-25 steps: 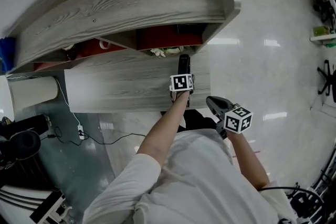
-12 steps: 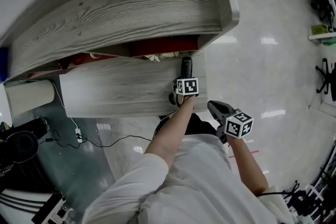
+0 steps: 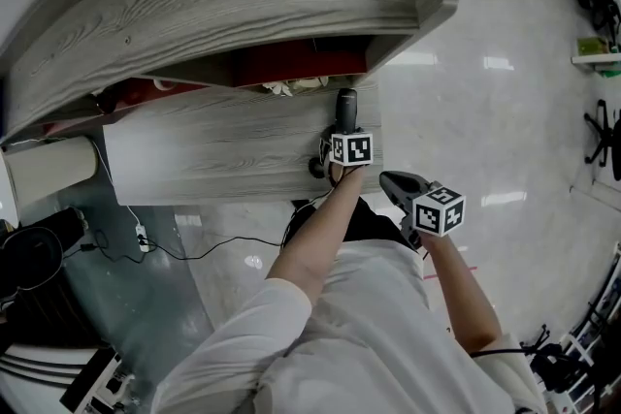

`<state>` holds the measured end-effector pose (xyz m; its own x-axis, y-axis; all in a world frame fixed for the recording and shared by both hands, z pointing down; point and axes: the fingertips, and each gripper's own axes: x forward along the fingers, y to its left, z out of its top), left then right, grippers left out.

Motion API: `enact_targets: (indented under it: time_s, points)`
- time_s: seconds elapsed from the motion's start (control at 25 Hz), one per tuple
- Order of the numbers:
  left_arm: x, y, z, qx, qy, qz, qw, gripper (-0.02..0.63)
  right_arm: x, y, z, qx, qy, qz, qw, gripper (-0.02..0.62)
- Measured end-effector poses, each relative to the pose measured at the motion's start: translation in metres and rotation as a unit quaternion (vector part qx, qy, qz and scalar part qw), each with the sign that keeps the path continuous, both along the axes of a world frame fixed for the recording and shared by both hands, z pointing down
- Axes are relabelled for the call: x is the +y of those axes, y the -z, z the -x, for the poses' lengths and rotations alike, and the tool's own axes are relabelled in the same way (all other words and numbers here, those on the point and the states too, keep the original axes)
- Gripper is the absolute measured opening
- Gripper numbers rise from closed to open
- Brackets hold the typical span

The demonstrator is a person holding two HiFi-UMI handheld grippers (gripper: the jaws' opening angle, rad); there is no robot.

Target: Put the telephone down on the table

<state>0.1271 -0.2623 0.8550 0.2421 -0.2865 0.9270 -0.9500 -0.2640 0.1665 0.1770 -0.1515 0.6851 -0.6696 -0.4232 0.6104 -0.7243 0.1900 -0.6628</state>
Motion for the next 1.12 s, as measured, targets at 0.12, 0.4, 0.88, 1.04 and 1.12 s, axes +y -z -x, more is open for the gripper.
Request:
enact_targets:
  time_s: [0.12,0.4,0.88,1.04,1.12]
  points:
    - [0.0,0.002,0.0,0.018,0.023,0.002,0.9996,0.309,-0.002,0.0,0.005,-0.004,0.005,-0.004,1.0,0.018]
    - [0.007,0.013,-0.001,0.056,0.014,-0.003,0.9983,0.341,0.0,0.003,0.018,-0.01,0.026,-0.008,1.0,0.018]
    - [0.028,0.024,-0.015,0.166,-0.011,0.038,0.9853,0.345,0.003,0.002,0.031,-0.013,0.054,-0.015,0.998,0.018]
    - [0.02,0.04,-0.005,0.197,0.003,0.0,0.9804,0.345,0.002,0.004,0.032,-0.015,0.057,-0.019,0.998,0.018]
    - [0.016,0.052,0.002,0.201,0.004,-0.021,0.9794,0.345,0.002,0.006,0.035,-0.015,0.059,-0.024,0.998,0.018]
